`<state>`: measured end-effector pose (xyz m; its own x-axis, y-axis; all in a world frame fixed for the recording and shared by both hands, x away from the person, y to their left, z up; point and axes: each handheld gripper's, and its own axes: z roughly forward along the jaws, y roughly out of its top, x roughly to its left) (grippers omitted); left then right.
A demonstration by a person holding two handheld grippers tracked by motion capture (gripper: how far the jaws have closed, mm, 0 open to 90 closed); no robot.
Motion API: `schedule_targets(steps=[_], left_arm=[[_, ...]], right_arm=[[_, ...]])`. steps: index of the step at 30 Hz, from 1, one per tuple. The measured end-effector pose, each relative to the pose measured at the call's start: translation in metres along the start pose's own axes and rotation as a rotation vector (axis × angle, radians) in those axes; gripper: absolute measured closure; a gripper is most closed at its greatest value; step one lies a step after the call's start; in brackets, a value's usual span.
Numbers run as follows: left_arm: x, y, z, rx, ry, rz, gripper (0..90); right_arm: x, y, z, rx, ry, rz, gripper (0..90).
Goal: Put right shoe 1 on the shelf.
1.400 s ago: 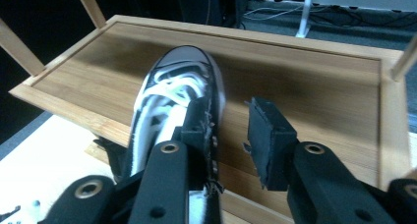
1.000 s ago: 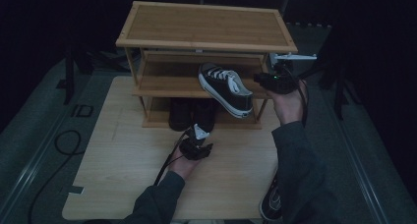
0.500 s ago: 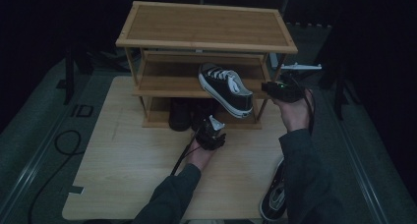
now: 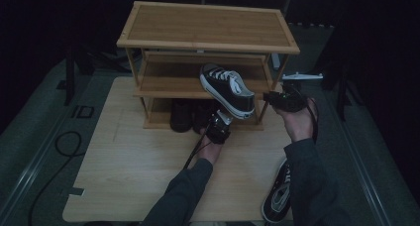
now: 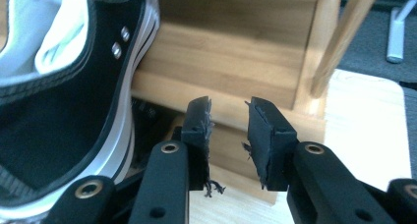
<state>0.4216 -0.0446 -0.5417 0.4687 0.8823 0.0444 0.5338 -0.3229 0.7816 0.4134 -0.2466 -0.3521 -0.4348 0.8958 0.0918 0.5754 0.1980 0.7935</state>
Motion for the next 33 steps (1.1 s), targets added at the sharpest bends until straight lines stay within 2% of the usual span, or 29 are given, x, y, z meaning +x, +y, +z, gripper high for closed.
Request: schedule_targets(steps=[5,10,17,18,20,22,25,27,33], left_arm=[[0.001,0.001,0.010,0.022,0.007,0.018,79.3],[0.002,-0.001,0.016,0.002,-0.007,0.015,76.8],[0.003,0.003,0.019,0.025,-0.027,0.070,72.4],[0.002,0.004,0.020,0.016,-0.030,0.057,72.2],[0.001,0.005,0.022,0.014,-0.063,0.059,71.4],[0.000,0.006,0.023,0.017,-0.071,0.064,70.5],[-0.002,0.006,0.024,0.011,-0.087,0.048,70.0],[-0.004,0.006,0.025,0.010,-0.084,0.075,69.2],[-0.005,0.007,0.027,0.009,-0.098,0.097,68.6]], right_arm=[[0.010,-0.008,-0.001,0.016,0.024,-0.031,69.4],[0.017,-0.015,-0.003,0.023,0.047,-0.057,69.3],[0.028,-0.025,-0.008,0.030,0.075,-0.096,69.0],[0.029,-0.026,-0.009,0.030,0.078,-0.100,68.9],[0.030,-0.028,-0.010,0.034,0.081,-0.106,68.9],[0.030,-0.030,-0.011,0.031,0.088,-0.105,68.5],[0.030,-0.032,-0.012,0.032,0.091,-0.105,68.5],[0.030,-0.033,-0.013,0.035,0.097,-0.108,68.5],[0.034,-0.037,-0.018,0.026,0.114,-0.124,68.3]])
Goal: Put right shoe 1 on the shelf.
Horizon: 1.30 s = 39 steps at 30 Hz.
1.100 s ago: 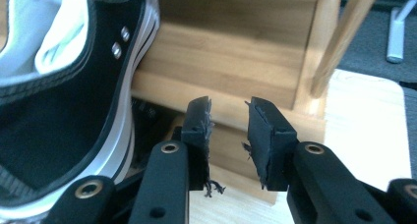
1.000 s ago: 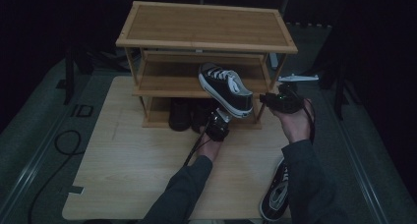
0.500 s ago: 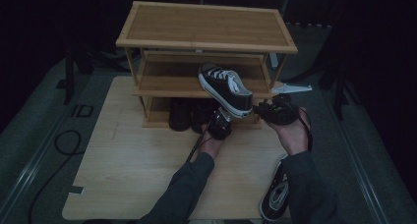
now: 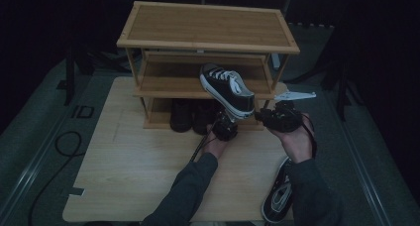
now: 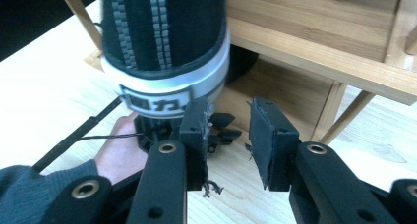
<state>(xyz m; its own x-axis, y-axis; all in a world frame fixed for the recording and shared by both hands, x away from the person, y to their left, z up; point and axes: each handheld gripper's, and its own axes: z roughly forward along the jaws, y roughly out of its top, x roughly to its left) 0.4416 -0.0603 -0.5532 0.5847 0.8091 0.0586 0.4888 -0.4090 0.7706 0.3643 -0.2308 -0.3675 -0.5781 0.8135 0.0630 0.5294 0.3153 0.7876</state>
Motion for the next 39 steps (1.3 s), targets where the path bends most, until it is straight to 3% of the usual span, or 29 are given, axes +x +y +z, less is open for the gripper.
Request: schedule_targets(steps=[5,16,17,19,25,26,27,30,33,37,39], left_arm=[[-0.001,-0.001,0.001,-0.009,-0.020,0.003,62.9],[-0.001,-0.001,0.003,-0.012,0.005,0.023,54.2],[0.001,-0.001,0.003,0.008,0.014,0.037,52.4],[0.001,0.000,0.005,0.010,0.016,0.008,49.7],[0.002,-0.001,0.005,0.018,0.016,0.030,49.0],[0.004,-0.001,0.003,0.039,0.018,0.056,49.0],[0.002,-0.001,0.005,0.019,0.015,0.030,49.1],[0.002,-0.001,0.005,0.021,0.015,0.036,49.3],[0.001,-0.001,0.006,0.007,0.011,0.025,49.3],[0.003,-0.001,0.005,0.022,0.011,0.041,49.2],[0.002,-0.001,0.006,0.008,0.007,0.026,49.3]], right_arm=[[0.002,-0.001,-0.001,-0.002,0.001,-0.011,67.5],[0.005,-0.009,-0.006,0.002,0.020,-0.022,65.2],[0.006,-0.009,-0.007,0.001,0.023,-0.024,65.0],[0.007,-0.010,-0.009,-0.004,0.029,-0.033,63.9],[0.012,-0.010,-0.013,-0.017,0.043,-0.051,63.1],[0.013,-0.010,-0.013,-0.018,0.044,-0.053,63.1],[0.014,-0.010,-0.014,-0.019,0.047,-0.059,63.1],[0.017,-0.010,-0.018,-0.031,0.052,-0.070,63.3],[0.019,-0.009,-0.023,-0.047,0.061,-0.082,70.2],[0.022,-0.005,-0.029,-0.076,0.055,-0.099,76.8],[0.023,-0.003,-0.028,-0.073,0.052,-0.105,79.2]])
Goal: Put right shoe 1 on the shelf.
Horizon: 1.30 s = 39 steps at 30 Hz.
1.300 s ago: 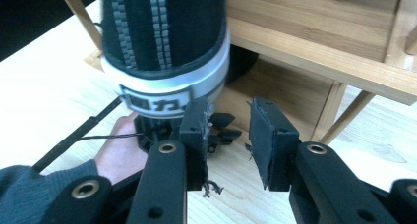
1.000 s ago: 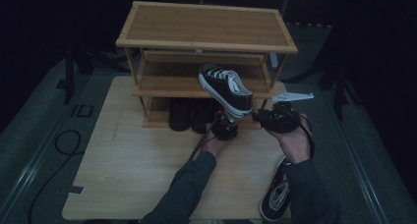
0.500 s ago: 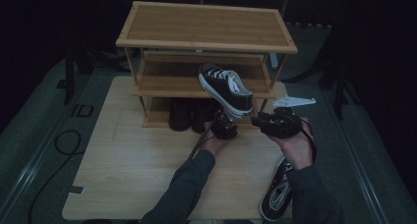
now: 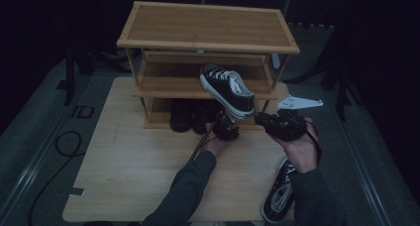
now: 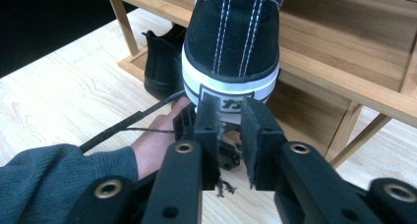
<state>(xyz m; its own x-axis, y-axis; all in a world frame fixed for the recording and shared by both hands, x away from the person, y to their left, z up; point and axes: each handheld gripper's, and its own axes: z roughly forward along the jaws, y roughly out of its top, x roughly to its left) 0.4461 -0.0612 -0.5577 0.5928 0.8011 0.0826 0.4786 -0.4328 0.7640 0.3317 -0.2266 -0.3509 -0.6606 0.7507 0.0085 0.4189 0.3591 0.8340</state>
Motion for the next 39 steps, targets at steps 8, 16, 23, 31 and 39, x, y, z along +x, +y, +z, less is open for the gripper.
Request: schedule_targets(steps=[8,16,23,31,39], left_arm=[[-0.002,0.000,0.002,-0.021,-0.004,-0.021,49.2],[-0.002,0.001,0.002,-0.008,-0.008,-0.002,49.2],[-0.001,0.001,0.002,-0.006,-0.008,0.003,49.2],[-0.002,0.001,0.002,-0.002,-0.008,0.002,49.2],[-0.002,0.001,0.001,-0.003,-0.009,0.007,49.2]], right_arm=[[0.003,0.001,0.019,0.037,-0.020,-0.017,84.9],[0.008,0.007,0.020,0.028,-0.013,-0.035,87.1],[0.012,0.008,0.024,0.022,0.013,-0.040,89.4],[0.025,0.015,0.033,0.019,0.073,-0.069,90.0],[0.031,0.020,0.040,0.021,0.106,-0.085,90.0]])
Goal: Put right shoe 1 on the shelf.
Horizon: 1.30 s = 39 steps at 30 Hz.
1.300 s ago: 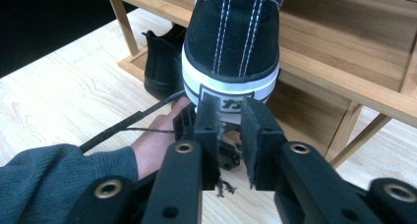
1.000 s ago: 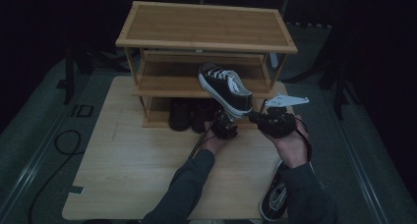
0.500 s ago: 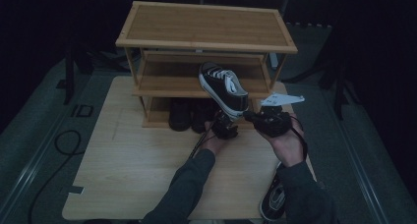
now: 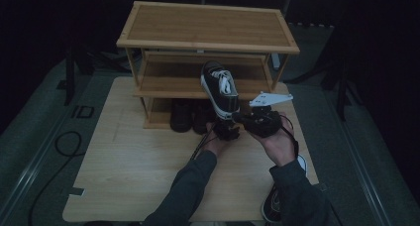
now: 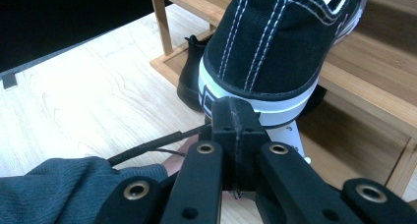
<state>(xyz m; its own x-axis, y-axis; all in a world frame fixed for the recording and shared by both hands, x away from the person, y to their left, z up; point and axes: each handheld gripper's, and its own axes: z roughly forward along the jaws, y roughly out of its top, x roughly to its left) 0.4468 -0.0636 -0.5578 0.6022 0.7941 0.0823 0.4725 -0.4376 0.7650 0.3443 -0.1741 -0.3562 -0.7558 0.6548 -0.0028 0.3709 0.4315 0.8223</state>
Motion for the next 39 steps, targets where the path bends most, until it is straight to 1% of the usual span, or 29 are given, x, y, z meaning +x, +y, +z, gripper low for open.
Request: schedule_targets(steps=[4,5,10,13,16,18,20,22,23,24,25,26,27,30,34,37,39], left_arm=[[0.001,0.000,-0.001,0.002,0.001,0.005,50.0],[0.001,0.001,-0.002,0.008,0.003,0.013,51.2],[-0.001,0.001,-0.004,-0.009,0.010,0.023,55.9],[-0.002,0.002,-0.006,-0.023,0.006,0.018,62.8],[0.000,0.003,-0.007,-0.026,0.018,0.020,67.4],[0.002,0.004,-0.008,-0.029,0.018,0.010,70.8],[0.003,0.003,-0.007,-0.025,0.037,0.006,77.1],[0.004,0.002,-0.004,-0.015,0.042,-0.011,81.9],[0.004,0.002,-0.004,-0.017,0.041,-0.017,85.0],[0.004,0.003,-0.003,-0.016,0.050,-0.021,88.1],[0.004,0.003,-0.003,-0.018,0.052,-0.025,89.5],[0.004,0.003,-0.002,-0.019,0.052,-0.031,89.7],[0.005,0.003,-0.002,-0.018,0.058,-0.031,89.8],[0.005,0.005,0.000,-0.014,0.073,-0.051,89.9],[0.005,0.006,0.003,-0.006,0.094,-0.048,89.9],[0.004,0.007,0.005,0.001,0.101,-0.043,89.9],[0.005,0.009,0.006,0.017,0.101,-0.040,89.9]], right_arm=[[-0.002,-0.002,0.001,-0.001,0.016,0.012,90.0],[-0.002,-0.002,0.001,-0.002,0.018,0.014,90.0],[-0.002,-0.002,0.001,-0.001,0.019,0.016,90.0],[-0.002,-0.003,0.001,-0.001,0.018,0.014,90.0],[-0.002,-0.003,0.001,-0.004,0.019,0.015,90.0],[-0.002,-0.003,0.001,-0.005,0.019,0.014,90.0],[-0.002,-0.003,0.001,-0.005,0.019,0.015,90.0],[-0.002,-0.004,0.001,-0.005,0.017,0.014,90.0],[-0.002,-0.004,0.001,-0.005,0.016,0.013,90.0],[-0.002,-0.004,0.001,-0.006,0.016,0.014,90.0],[-0.002,-0.004,0.001,-0.007,0.017,0.014,90.0],[-0.002,-0.004,0.001,-0.009,0.017,0.015,90.0],[-0.002,-0.005,0.001,-0.009,0.018,0.016,90.0],[-0.002,-0.005,0.001,-0.008,0.015,0.015,90.0],[-0.002,-0.004,0.001,-0.008,0.013,0.015,90.0],[-0.002,-0.004,0.001,-0.008,0.013,0.015,90.0],[-0.001,-0.004,0.001,-0.008,0.012,0.014,90.0]])
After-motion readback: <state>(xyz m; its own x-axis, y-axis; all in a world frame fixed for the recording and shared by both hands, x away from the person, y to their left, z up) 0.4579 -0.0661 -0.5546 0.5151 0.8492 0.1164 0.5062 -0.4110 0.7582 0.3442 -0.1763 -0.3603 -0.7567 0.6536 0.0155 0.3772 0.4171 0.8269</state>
